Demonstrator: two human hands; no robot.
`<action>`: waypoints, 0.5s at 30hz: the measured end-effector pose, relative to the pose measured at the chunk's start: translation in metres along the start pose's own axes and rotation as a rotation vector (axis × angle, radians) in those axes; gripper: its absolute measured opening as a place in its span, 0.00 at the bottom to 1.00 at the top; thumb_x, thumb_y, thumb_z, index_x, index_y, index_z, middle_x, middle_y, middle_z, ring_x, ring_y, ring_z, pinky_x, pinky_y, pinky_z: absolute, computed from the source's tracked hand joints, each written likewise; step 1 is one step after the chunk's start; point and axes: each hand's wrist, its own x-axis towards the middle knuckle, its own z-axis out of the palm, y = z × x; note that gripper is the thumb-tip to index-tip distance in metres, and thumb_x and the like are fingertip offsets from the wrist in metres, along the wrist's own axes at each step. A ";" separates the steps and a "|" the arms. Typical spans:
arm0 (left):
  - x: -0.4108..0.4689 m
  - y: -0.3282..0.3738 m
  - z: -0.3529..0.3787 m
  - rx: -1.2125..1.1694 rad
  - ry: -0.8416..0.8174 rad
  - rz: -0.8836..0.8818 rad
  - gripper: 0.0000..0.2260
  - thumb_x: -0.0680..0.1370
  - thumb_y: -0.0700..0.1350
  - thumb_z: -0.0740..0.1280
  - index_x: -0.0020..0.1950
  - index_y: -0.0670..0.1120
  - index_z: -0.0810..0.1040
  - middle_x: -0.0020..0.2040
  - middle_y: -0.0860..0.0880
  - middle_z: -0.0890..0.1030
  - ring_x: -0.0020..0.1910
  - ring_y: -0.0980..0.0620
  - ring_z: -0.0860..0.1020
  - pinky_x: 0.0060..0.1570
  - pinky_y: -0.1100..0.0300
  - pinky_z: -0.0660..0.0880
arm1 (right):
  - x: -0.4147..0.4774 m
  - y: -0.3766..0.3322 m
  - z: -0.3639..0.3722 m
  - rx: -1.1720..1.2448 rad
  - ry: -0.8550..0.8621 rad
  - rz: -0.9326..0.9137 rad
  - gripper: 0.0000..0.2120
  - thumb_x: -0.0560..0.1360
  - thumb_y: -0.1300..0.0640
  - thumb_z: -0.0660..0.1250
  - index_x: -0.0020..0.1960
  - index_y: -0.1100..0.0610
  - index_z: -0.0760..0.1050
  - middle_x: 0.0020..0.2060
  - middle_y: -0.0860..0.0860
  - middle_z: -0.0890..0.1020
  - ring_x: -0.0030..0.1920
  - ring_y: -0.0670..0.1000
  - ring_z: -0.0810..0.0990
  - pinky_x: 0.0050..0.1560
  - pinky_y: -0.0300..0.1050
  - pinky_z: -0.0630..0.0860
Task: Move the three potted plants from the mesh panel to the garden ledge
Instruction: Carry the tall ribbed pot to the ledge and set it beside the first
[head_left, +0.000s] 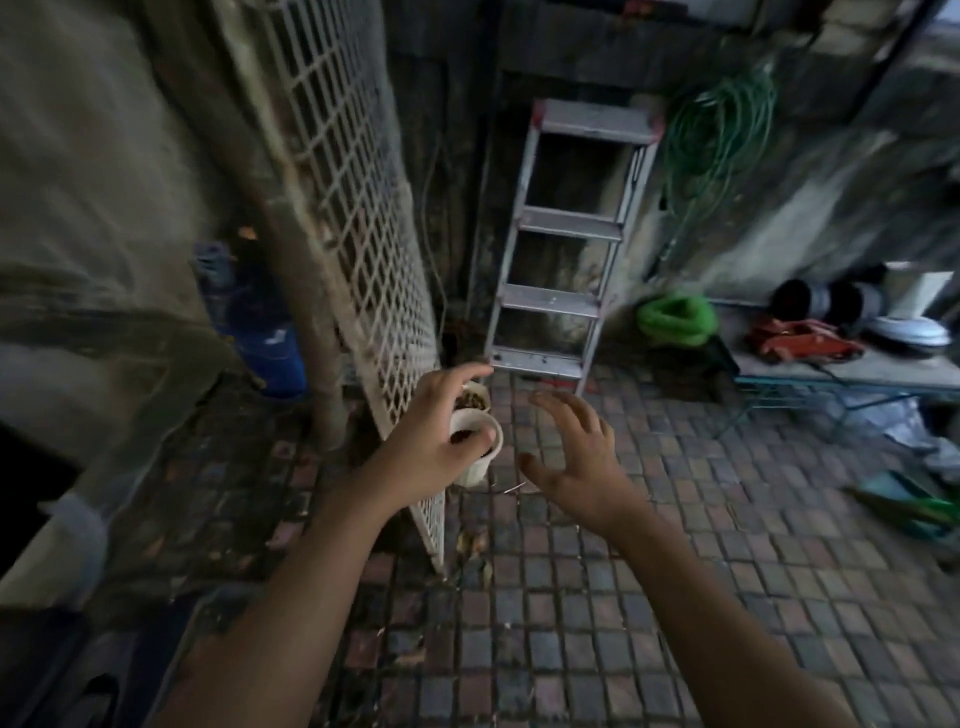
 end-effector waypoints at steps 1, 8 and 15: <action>0.020 -0.008 0.009 0.011 0.001 -0.021 0.26 0.80 0.52 0.70 0.74 0.65 0.64 0.72 0.54 0.66 0.74 0.56 0.66 0.74 0.52 0.67 | 0.015 0.016 -0.001 0.005 0.010 0.036 0.33 0.76 0.45 0.70 0.78 0.48 0.65 0.78 0.51 0.65 0.80 0.51 0.54 0.75 0.50 0.50; 0.130 -0.078 0.085 0.088 0.051 -0.246 0.30 0.82 0.47 0.71 0.81 0.54 0.61 0.79 0.45 0.63 0.77 0.48 0.64 0.67 0.58 0.60 | 0.119 0.142 0.009 -0.032 -0.141 0.178 0.39 0.77 0.38 0.68 0.82 0.41 0.53 0.84 0.50 0.51 0.83 0.61 0.45 0.78 0.66 0.54; 0.257 -0.222 0.208 0.158 0.205 -0.550 0.36 0.81 0.48 0.73 0.84 0.53 0.57 0.81 0.42 0.60 0.79 0.42 0.63 0.72 0.55 0.61 | 0.265 0.342 0.092 0.056 -0.351 0.021 0.39 0.77 0.35 0.68 0.81 0.35 0.50 0.83 0.48 0.54 0.81 0.49 0.46 0.79 0.63 0.52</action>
